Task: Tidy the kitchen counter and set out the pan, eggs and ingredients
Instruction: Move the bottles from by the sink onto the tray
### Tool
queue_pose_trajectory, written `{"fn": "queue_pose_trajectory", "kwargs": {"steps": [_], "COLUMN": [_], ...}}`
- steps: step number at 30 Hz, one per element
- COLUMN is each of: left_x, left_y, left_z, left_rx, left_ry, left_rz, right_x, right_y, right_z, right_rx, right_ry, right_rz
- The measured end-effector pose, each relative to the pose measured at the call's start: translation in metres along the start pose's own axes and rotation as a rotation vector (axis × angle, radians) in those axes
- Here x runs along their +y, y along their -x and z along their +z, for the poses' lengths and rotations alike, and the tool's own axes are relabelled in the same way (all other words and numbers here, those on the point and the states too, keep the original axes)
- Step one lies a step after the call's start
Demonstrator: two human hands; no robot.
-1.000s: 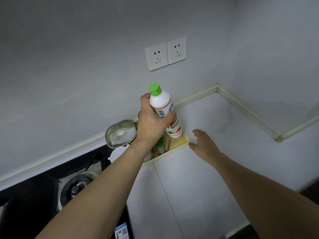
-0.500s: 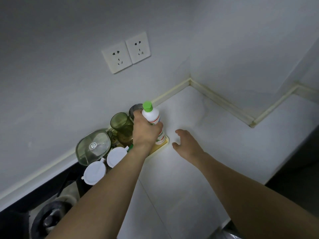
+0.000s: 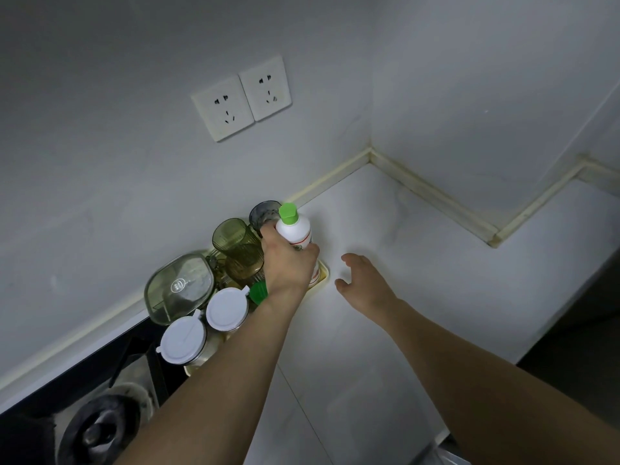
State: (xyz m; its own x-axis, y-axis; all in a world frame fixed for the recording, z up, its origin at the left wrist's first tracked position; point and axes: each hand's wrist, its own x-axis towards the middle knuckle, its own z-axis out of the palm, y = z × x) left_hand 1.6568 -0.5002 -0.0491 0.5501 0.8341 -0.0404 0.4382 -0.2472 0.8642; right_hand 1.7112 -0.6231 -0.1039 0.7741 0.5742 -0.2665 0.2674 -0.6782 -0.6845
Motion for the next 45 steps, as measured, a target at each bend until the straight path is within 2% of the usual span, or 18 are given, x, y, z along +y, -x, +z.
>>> {"fn": "queue_pose_trajectory", "kwargs": {"steps": [16, 27, 31, 37, 45], "left_x": [-0.002, 0.011, 0.013, -0.013, -0.051], "left_y": [0.011, 0.033, 0.044, 0.063, 0.092], "left_z": [-0.012, -0.051, -0.072, -0.117, -0.184], "left_rx": [-0.033, 0.006, 0.035, -0.006, 0.084], "left_ry": [0.044, -0.074, -0.071, -0.334, -0.552], "left_rz": [-0.075, -0.022, 0.058, 0.269, 0.272], "right_x": [-0.001, -0.008, -0.013, -0.030, -0.072], "right_y": [0.017, 0.047, 0.057, 0.071, 0.091], "right_z": [-0.010, 0.001, 0.010, 0.030, 0.058], "right_rx": [0.039, 0.038, 0.028, -0.025, -0.067], "right_ry": [-0.013, 0.005, 0.009, 0.041, 0.024], "right_rz": [-0.028, -0.089, -0.122, -0.168, -0.303]}}
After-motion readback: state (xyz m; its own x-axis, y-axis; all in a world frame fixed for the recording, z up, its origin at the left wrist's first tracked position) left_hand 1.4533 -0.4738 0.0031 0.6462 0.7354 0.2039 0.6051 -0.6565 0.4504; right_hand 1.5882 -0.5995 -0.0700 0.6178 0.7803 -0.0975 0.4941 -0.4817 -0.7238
